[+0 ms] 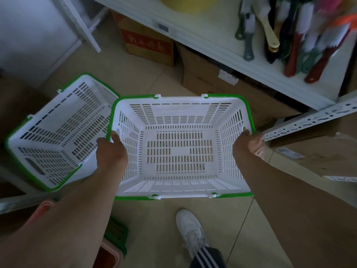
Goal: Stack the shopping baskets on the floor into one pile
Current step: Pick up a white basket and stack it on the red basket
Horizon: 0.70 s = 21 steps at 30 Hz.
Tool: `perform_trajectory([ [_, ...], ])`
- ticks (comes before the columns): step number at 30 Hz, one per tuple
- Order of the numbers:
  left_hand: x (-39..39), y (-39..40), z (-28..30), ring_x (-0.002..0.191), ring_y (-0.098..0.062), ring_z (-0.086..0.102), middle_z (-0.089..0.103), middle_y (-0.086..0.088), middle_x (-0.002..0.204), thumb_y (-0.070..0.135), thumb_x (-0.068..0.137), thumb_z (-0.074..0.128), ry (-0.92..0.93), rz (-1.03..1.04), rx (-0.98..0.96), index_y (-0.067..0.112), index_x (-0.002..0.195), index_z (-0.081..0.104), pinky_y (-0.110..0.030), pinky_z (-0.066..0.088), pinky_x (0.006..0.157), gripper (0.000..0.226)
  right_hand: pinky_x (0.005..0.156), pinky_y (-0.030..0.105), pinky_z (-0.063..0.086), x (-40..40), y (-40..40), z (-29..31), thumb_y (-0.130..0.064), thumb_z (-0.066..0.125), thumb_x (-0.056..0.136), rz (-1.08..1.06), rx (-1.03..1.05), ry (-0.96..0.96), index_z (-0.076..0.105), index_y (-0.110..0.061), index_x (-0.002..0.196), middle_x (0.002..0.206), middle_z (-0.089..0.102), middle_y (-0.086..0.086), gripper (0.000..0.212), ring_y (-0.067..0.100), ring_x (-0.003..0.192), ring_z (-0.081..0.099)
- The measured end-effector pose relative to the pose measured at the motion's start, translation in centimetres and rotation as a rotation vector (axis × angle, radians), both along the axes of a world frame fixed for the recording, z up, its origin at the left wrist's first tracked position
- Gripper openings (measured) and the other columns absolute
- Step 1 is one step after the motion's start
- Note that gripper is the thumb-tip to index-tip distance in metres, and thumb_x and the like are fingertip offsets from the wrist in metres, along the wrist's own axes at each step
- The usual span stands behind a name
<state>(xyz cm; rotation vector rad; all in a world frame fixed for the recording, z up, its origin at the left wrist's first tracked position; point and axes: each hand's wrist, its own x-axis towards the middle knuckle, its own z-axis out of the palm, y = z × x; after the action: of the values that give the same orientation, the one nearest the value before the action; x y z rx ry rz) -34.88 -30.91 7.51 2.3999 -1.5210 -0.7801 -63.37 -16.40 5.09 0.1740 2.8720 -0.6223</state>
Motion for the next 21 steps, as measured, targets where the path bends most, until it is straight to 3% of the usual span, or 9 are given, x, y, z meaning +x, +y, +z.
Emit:
perform_trajectory([
  [5, 3.5, 0.5, 4.0, 0.121, -0.042, 0.054, 0.054, -0.026, 0.134, 0.052, 0.101, 0.030, -0.013, 0.060, -0.028, -0.002, 0.136, 0.044, -0.052, 0.041, 0.104, 0.066, 0.089, 0.048, 0.046, 2.3, -1.3, 4.9, -0.047, 0.037, 0.099, 0.137, 0.054, 0.017, 0.050, -0.006, 0.119, 0.111, 0.064, 0.017, 0.048, 0.036, 0.102, 0.061],
  [8, 5.7, 0.7, 7.0, 0.115, -0.042, 0.057, 0.057, -0.025, 0.130, 0.052, 0.101, 0.030, -0.003, 0.110, -0.046, -0.002, 0.134, 0.044, -0.050, 0.046, 0.095, 0.065, 0.085, 0.045, 0.047, 3.9, -2.4, 8.0, -0.049, 0.033, 0.099, 0.227, 0.071, 0.036, 0.050, -0.006, 0.116, 0.106, 0.065, 0.015, 0.049, 0.034, 0.096, 0.062],
  [11, 8.0, 0.9, 9.8, 0.096, -0.036, 0.063, 0.062, -0.022, 0.120, 0.055, 0.100, 0.029, 0.032, 0.185, -0.043, 0.000, 0.129, 0.048, -0.042, 0.049, 0.074, 0.065, 0.079, 0.043, 0.048, 5.4, -3.6, 11.3, -0.050, 0.032, 0.099, 0.297, 0.065, 0.079, 0.050, -0.006, 0.113, 0.104, 0.066, 0.016, 0.050, 0.034, 0.092, 0.064],
  [13, 9.6, 1.0, 11.3, 0.094, -0.035, 0.065, 0.064, -0.019, 0.116, 0.059, 0.098, 0.028, 0.066, 0.221, -0.041, 0.003, 0.127, 0.049, -0.038, 0.052, 0.075, 0.067, 0.077, 0.041, 0.046, 6.5, -4.4, 13.4, -0.050, 0.033, 0.099, 0.323, 0.041, 0.116, 0.051, -0.005, 0.112, 0.105, 0.066, 0.017, 0.050, 0.035, 0.092, 0.064],
  [15, 11.3, 1.0, 12.8, 0.088, -0.033, 0.068, 0.067, -0.014, 0.107, 0.066, 0.094, 0.025, 0.098, 0.257, -0.042, 0.008, 0.120, 0.052, -0.044, 0.058, 0.078, 0.069, 0.079, 0.041, 0.046, 7.8, -5.0, 15.3, -0.049, 0.033, 0.100, 0.361, 0.024, 0.147, 0.052, -0.003, 0.114, 0.106, 0.066, 0.018, 0.051, 0.035, 0.094, 0.064],
  [21, 17.6, 2.7, 16.9, 0.082, -0.034, 0.069, 0.067, -0.014, 0.095, 0.070, 0.092, 0.020, 0.067, 0.343, -0.043, 0.009, 0.108, 0.053, -0.044, 0.059, 0.072, 0.071, 0.084, 0.043, 0.045, 13.6, -6.8, 19.8, -0.045, 0.035, 0.100, 0.451, -0.022, 0.155, 0.050, -0.003, 0.120, 0.114, 0.065, 0.022, 0.049, 0.038, 0.102, 0.063],
])
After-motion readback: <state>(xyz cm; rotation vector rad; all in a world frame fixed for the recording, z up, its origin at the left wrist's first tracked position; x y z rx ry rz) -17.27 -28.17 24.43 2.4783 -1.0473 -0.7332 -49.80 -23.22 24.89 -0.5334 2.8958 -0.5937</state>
